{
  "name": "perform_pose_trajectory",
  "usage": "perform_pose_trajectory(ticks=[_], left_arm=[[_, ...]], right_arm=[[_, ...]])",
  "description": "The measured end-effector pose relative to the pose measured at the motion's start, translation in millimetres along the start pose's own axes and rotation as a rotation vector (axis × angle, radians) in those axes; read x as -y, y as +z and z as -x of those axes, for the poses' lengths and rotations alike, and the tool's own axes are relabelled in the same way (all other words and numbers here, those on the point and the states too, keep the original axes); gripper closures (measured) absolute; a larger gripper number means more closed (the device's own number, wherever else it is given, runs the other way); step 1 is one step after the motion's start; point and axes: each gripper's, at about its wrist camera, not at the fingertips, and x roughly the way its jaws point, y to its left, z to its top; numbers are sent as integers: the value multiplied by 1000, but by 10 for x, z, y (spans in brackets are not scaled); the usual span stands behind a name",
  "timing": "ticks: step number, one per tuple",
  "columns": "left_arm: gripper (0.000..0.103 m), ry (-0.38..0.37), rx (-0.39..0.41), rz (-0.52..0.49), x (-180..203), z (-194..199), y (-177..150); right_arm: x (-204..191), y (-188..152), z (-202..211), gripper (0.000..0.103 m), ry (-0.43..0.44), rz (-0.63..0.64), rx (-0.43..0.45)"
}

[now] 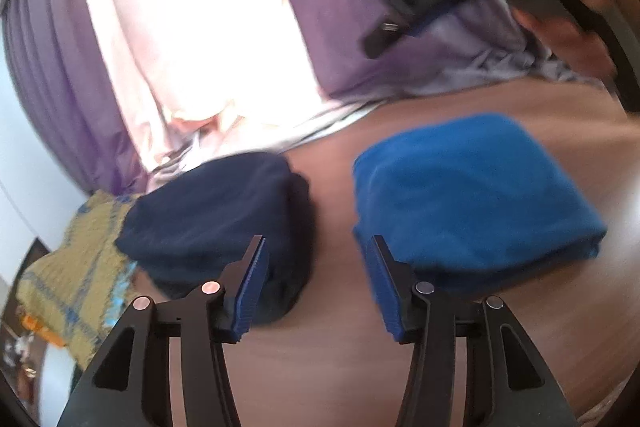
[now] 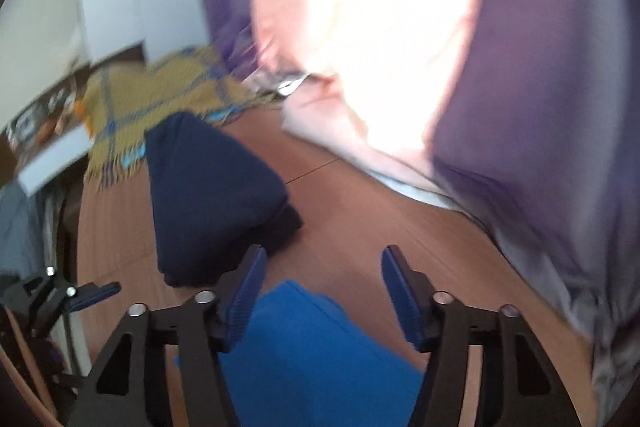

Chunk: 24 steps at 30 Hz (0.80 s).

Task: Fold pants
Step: 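Open the left gripper and grasp the blue pants bundle with both grippers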

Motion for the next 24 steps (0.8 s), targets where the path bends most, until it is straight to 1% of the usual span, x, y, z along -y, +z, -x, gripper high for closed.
perform_pose_trajectory(ticks=[3,4,5,8,10,11,13,14,16,18,20,21,22,24], left_arm=[[51,-98,5,85,-110,-97,144],[51,-145,-5,135,-165,-153,182],[51,-188,-24,187,-219,-225,213],[51,-286,-96,337,-347,-471,245],[51,-334,-142,420,-430,-627,227],[51,-365,-161,462,-468,-701,207],[51,-417,-195,510,-490,-815,174],[51,-430,-203,509,-473,-854,179],[50,-430,-230,484,-393,-965,197],[50,-447,-255,481,-337,-1070,186],[50,-442,-284,494,-310,-1158,159],[50,-437,-289,491,-293,-1189,145],[47,-424,-296,487,-279,-1210,129],[45,-424,-299,480,-270,-1224,104]], right_arm=[[219,-231,227,36,-61,-135,25],[288,-328,288,36,-78,-180,24],[356,-434,340,36,-99,-228,20],[492,-737,415,36,-167,-343,10],[547,-970,414,29,-207,-409,-9],[564,-1082,408,29,-225,-446,-18],[578,-1249,388,29,-243,-492,-24],[577,-1338,362,29,-260,-518,-30],[566,-1448,324,29,-278,-540,-39],[534,-1509,282,29,-281,-526,-28],[519,-1564,243,29,-295,-523,-27],[538,-1595,231,29,-289,-532,-28],[567,-1636,207,29,-276,-546,-31],[608,-1700,148,29,-258,-582,-50]])
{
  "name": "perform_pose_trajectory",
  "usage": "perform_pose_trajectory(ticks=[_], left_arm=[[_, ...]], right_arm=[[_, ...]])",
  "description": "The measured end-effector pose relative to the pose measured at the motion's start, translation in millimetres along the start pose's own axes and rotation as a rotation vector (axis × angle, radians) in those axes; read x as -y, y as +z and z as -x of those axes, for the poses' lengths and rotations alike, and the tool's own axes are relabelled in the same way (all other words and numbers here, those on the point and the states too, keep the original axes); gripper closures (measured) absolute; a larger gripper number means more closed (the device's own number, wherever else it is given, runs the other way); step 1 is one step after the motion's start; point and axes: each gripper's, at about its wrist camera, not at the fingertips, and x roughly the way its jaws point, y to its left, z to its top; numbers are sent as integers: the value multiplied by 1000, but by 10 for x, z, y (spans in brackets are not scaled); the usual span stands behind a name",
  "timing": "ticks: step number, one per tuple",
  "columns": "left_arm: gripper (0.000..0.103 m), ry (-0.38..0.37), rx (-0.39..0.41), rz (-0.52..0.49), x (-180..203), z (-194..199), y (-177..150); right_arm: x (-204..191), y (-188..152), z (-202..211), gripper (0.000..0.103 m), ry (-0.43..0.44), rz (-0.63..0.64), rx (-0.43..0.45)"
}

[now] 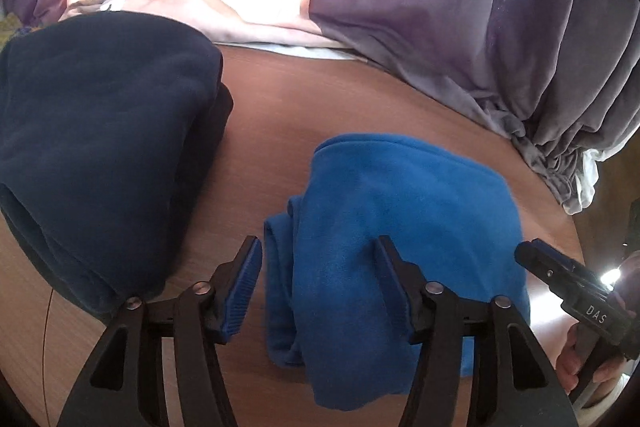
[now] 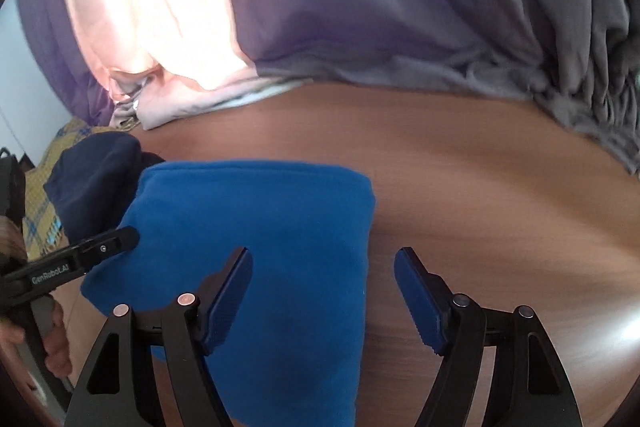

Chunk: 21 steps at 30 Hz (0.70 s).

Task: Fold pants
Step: 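Open the left gripper and grasp the blue pants bundle with both grippers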

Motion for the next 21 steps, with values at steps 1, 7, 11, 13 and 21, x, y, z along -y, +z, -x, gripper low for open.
perform_pose_trajectory(ticks=[1,7,11,13,21], left_arm=[[44,4,-1,-8,-3,-13,-6],[40,-18,-29,-10,-21,-93,-47],[40,-89,-75,59,-90,-219,-106],[40,-109,-80,72,-98,-244,-113],[39,-193,-74,122,-201,-339,-155]], right_arm=[[23,-8,-40,29,16,-18,-12],[147,-98,-278,29,69,-99,-93],[173,-130,-368,29,94,-133,-114],[156,-137,-393,29,101,-126,-119],[152,-141,-489,29,110,-136,-149]])
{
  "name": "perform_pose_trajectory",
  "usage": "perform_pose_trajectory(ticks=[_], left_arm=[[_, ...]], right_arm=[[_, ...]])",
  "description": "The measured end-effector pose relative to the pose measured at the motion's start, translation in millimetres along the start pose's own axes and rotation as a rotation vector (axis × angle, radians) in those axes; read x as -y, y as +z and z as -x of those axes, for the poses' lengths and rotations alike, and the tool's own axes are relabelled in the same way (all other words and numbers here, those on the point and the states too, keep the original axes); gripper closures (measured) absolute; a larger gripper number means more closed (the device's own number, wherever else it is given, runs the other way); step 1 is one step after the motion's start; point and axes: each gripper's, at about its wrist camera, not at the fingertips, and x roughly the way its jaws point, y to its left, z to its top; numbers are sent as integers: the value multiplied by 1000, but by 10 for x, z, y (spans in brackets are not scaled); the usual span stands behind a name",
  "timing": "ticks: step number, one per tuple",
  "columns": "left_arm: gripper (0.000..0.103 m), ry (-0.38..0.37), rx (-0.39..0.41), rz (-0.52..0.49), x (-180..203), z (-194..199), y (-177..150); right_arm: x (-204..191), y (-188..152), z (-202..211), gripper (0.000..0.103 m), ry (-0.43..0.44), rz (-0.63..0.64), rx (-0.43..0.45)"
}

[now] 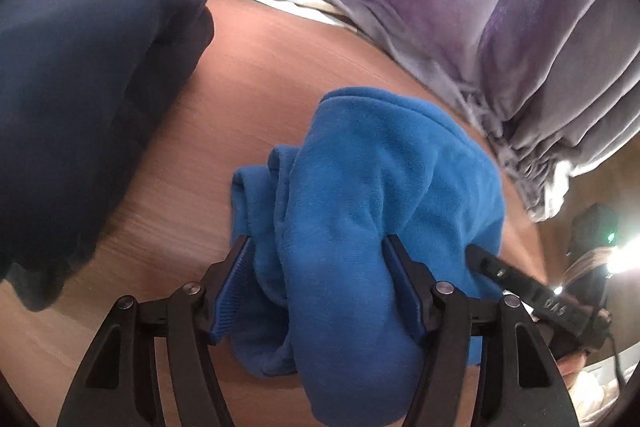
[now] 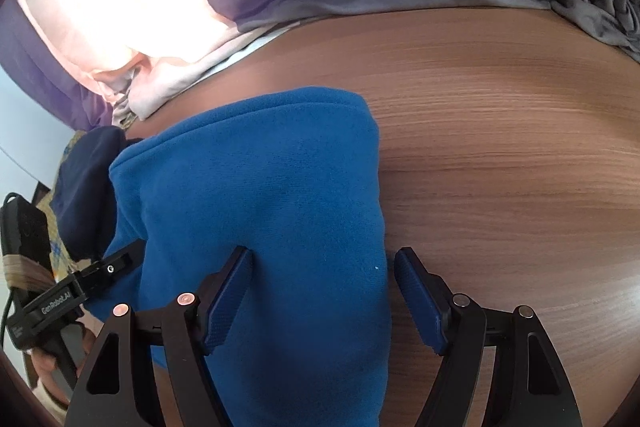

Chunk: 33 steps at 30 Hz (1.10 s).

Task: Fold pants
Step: 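Open the left gripper and grasp the blue pants bundle with both grippers, then lift the blue pants bundle with both grippers and carry it onto the navy garment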

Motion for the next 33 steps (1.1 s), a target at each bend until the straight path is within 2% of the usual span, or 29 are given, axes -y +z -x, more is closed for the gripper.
perform_pose_trajectory(ticks=[3,5,7,10,16,22,28,33], left_arm=[[42,-12,7,-2,9,-4,-5],[53,-43,2,11,11,-6,-9],[57,-71,1,35,5,-5,-8],[62,-77,6,43,20,14,-5],[68,-82,38,14,151,120,-5],[70,-100,83,-10,344,332,-61],[70,-108,182,-59,592,828,-129],[70,-86,276,-97,725,1314,-155]], right_arm=[[-50,-1,-13,38,7,28,1],[-39,3,-17,40,11,25,-1],[-43,3,-13,49,21,24,-2],[-109,1,40,59,7,54,14],[-117,4,171,71,-1,40,40],[-122,-50,409,73,-10,36,78],[-223,-120,837,73,4,64,166],[-433,-130,1213,73,44,119,255]])
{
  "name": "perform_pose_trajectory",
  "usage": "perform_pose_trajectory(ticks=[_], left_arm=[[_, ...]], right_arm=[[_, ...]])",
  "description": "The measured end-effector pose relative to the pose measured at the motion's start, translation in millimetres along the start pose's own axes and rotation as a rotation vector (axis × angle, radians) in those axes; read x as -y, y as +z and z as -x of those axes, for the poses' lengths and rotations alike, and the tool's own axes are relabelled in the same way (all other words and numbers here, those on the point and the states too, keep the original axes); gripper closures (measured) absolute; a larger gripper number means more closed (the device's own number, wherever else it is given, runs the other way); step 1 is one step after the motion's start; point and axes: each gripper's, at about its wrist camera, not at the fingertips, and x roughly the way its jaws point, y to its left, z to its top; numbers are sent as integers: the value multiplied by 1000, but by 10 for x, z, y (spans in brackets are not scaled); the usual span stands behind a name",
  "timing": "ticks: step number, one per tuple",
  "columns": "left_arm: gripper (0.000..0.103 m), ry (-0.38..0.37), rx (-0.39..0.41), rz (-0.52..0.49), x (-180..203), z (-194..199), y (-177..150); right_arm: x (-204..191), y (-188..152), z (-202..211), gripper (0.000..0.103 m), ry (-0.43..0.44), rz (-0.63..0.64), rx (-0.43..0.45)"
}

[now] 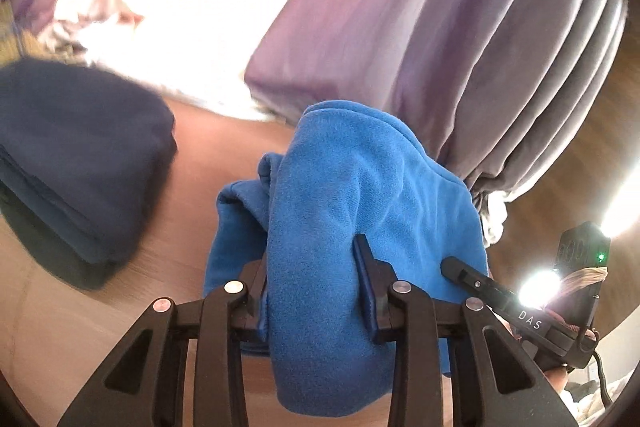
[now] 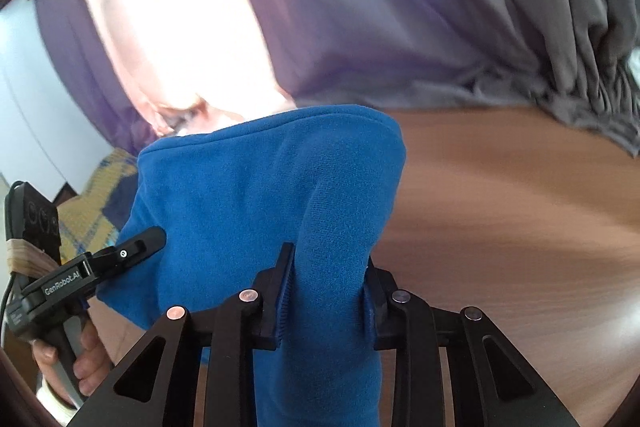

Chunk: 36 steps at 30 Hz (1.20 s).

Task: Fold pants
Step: 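Lift the blue pants bundle with both grippers and carry it onto the navy garment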

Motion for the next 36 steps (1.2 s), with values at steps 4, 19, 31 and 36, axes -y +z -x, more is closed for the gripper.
perform_pose_trajectory(ticks=[4,19,31,36], left_arm=[[69,35,55,-26,10,350,124],[76,56,115,-64,-834,1086,822],[77,-32,114,-102,-1721,1291,1415],[77,-35,110,-155,-2006,1412,1738]], right_arm=[[-232,105,175,73,46,41,50],[-1332,481,-54,74,146,126,97],[-2377,707,-450,75,58,123,162],[-2757,837,-569,75,37,134,196]])
